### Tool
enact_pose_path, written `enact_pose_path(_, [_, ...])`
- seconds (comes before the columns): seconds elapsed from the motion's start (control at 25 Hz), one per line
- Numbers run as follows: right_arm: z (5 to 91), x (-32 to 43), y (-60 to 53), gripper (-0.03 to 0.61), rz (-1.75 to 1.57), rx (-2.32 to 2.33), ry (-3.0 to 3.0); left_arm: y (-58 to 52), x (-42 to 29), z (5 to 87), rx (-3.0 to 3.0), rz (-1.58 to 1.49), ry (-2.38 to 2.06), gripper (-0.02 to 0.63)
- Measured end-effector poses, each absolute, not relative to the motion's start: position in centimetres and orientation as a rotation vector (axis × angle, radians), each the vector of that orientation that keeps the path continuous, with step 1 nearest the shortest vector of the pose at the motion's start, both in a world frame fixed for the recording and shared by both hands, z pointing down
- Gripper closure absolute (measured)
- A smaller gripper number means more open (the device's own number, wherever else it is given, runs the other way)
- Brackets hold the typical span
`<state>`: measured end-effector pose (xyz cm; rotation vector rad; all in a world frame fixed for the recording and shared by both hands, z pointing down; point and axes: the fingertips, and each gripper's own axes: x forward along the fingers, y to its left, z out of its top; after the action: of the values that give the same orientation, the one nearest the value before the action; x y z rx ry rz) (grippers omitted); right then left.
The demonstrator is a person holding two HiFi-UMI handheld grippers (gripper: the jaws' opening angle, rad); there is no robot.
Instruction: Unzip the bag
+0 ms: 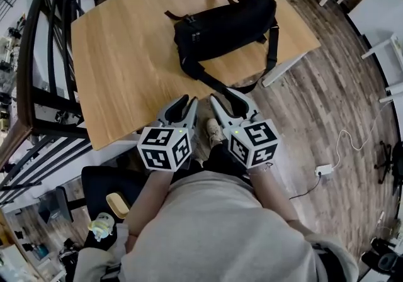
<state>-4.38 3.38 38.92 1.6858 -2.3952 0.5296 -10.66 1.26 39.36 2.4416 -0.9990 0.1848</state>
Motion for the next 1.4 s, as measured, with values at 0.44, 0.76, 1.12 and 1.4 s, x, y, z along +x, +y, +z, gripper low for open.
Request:
enact_pose_path(0.44, [37.8,-1.3,-6.6,0.442,0.475,1.503,-2.492,-8.5,-7.4,37.9,2.396,0.133,-1.179,0.531])
enact_pose_path(0.76, [37.7,-0.9,-11.2,0.442,0.442,1.314,-2.571,-12.8,-6.7,37.7,2.316,0.096,-1.325,0.531])
enact_pose_path(1.12, [38.9,-0.1,-13.6,0.442,0.470,1.210,-2.599,-14.8,-6.4,39.0,2.225,0.084,-1.402,0.531])
enact_pose_path(1.4, [38.9,-0.5,-13.9,0.442,0.478,1.164,-2.615,-14.7,-7.5,39.1,2.185,0.092,-1.459,0.531])
